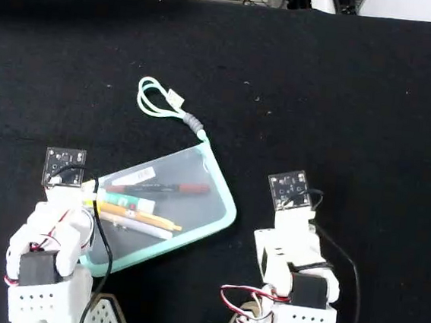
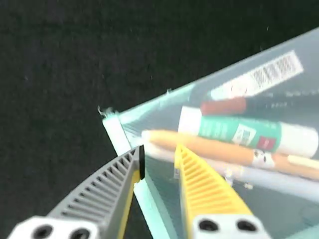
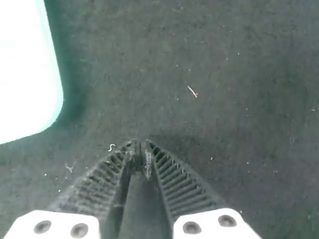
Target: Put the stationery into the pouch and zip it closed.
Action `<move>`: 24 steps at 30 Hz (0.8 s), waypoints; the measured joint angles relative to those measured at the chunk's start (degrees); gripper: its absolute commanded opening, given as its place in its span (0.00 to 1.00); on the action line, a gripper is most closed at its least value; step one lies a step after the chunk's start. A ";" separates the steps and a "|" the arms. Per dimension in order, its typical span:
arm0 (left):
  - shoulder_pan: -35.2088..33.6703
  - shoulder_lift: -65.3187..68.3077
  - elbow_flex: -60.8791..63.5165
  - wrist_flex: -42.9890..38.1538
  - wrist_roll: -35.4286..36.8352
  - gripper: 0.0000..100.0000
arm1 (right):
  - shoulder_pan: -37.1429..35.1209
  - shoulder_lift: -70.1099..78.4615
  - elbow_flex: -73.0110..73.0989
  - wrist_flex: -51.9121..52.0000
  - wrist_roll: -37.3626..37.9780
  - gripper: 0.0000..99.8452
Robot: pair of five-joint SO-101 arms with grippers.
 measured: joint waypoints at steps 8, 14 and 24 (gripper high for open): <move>0.00 -0.62 6.42 -2.11 3.96 0.13 | 0.35 0.00 0.00 1.41 0.00 0.01; 0.00 -0.53 6.68 -2.37 4.31 0.10 | 0.35 0.00 0.00 1.41 0.00 0.01; 6.07 -0.53 6.68 -2.64 4.13 0.03 | 0.35 0.00 0.00 1.41 0.00 0.01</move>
